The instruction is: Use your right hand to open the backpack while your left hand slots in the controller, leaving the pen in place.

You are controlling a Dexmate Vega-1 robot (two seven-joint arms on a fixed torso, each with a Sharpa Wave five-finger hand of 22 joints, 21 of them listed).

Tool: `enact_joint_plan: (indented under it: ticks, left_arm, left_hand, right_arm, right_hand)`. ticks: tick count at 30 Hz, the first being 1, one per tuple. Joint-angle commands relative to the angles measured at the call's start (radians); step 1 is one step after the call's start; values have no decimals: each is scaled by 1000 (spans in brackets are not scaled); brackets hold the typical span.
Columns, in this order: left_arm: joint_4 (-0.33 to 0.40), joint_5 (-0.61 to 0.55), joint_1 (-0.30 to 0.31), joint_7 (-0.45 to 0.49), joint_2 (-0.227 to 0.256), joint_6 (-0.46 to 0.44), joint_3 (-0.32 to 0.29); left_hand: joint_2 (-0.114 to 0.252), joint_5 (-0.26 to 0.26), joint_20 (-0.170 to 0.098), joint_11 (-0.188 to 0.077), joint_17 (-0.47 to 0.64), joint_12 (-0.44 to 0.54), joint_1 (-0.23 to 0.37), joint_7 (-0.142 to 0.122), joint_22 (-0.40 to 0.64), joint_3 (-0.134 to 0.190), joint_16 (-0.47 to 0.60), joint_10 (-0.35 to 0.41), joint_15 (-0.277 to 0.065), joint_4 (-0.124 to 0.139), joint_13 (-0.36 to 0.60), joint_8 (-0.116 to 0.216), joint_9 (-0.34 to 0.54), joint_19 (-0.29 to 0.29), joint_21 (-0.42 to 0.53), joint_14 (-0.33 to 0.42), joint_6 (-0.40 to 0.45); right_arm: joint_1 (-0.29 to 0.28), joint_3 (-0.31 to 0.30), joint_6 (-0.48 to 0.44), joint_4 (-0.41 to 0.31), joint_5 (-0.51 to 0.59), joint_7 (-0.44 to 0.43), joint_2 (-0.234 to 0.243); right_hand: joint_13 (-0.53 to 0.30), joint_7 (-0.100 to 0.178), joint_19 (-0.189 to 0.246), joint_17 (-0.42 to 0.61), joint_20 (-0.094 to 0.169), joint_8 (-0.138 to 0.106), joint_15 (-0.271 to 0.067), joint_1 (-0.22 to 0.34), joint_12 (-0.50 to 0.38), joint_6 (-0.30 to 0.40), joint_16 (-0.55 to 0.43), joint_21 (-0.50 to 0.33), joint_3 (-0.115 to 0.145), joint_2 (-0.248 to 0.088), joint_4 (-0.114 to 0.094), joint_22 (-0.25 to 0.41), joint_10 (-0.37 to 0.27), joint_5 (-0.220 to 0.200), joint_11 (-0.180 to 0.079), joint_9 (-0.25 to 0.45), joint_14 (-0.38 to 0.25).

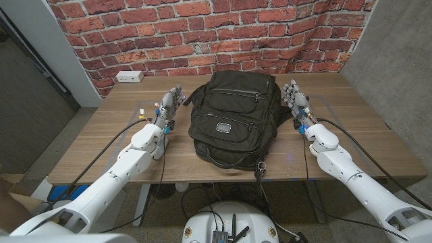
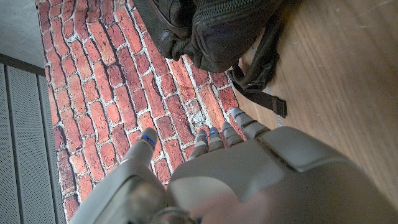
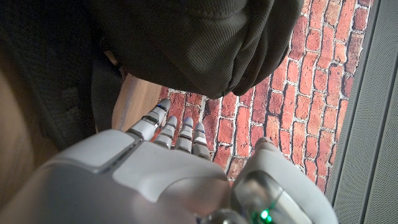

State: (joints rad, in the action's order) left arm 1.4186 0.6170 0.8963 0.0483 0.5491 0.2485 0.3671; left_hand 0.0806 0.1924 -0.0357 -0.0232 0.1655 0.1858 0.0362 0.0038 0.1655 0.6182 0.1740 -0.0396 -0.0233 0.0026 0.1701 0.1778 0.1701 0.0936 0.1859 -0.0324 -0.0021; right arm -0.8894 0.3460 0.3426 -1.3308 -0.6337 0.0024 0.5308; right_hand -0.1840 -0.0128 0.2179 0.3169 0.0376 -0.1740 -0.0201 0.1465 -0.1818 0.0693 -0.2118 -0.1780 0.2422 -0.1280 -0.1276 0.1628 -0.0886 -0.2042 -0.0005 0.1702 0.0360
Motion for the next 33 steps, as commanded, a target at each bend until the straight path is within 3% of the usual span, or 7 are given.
enact_joint_plan:
  ticks: [1, 14, 33]
  left_arm:
    - [46, -2, 9, -1, 47, -40, -13]
    - [75, -4, 5, -36, 102, -81, -17]
    - [181, -49, 31, -86, 258, -150, -39]
  left_hand:
    - [51, 3, -52, -2, 1, 4, 3, 4, 2, 4, 2, -7, 1, -6, 3, 4, 3, 11, 4, -7, 3]
    - [48, 2, -53, -10, 0, 4, 11, -3, 1, 8, -1, -5, -7, -21, 3, 4, 3, 5, 0, -13, 3]
    - [38, -3, -59, -32, -1, 5, 31, -29, 1, 13, 0, 3, -26, -57, 3, 6, 3, 8, 1, -9, 10]
  right_arm:
    - [6, 7, 2, 3, 17, -23, -13]
    - [17, 15, 27, 33, 39, -42, -35]
    - [15, 12, 32, 34, 41, -43, -31]
  right_hand:
    - [-1, 8, 3, 0, 12, -6, -4, 11, -4, 3, 1, -4, 11, -26, 1, 4, -3, -10, -5, 4, 5]
    - [-1, 12, 4, -5, 13, -7, -7, 14, -5, 0, 2, -6, 18, -24, 7, 3, -3, -11, -9, 4, 4]
    - [0, 13, 4, -10, 15, -8, -8, 15, -6, -3, 3, -7, 26, -23, 12, 3, -1, -11, -14, 4, 3]
